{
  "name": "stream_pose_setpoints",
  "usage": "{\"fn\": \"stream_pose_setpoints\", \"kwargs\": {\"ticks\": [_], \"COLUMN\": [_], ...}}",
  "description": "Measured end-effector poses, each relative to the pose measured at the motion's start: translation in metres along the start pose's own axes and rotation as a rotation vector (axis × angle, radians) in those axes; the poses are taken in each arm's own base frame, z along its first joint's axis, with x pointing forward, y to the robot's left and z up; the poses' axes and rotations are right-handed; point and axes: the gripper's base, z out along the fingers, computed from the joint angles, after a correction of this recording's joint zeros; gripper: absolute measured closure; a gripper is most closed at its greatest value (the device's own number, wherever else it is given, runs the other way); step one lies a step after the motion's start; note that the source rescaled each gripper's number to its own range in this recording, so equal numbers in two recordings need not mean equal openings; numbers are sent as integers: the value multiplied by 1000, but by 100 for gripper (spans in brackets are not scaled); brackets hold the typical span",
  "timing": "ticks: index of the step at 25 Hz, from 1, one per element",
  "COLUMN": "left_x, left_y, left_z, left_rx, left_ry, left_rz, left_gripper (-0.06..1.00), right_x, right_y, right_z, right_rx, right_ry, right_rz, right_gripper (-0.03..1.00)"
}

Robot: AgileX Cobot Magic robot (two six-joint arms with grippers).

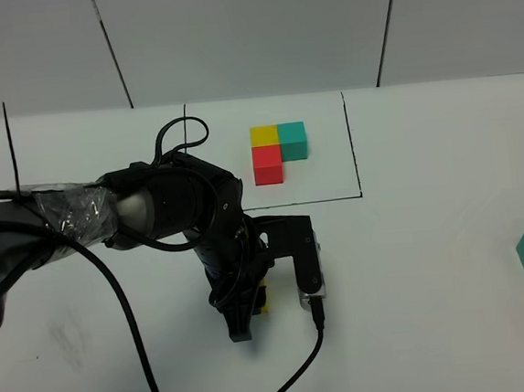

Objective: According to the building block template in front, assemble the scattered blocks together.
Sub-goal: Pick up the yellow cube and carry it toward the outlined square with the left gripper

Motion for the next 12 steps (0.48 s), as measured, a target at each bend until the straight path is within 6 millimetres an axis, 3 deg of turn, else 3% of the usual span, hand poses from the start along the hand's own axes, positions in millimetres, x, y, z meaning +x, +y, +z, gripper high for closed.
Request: {"fn": "stream_pose_setpoints", "kwargs": {"ticks": [5,7,12], "left_x": [0,-1,-11], "left_y": [0,1,14], "left_z": [0,-2,-18], "left_rx": [1,5,-18], "left_ry": [1,3,-16], "left_rz": [-3,-5,-98], "left_gripper": [94,87,31], "right_x": [0,0,0], "right_y": [0,0,0], "right_z": [0,0,0], "right_rx": [0,0,0], "right_ry": [0,0,0], "right_rz": [0,0,0], "right_gripper": [21,21,21]}}
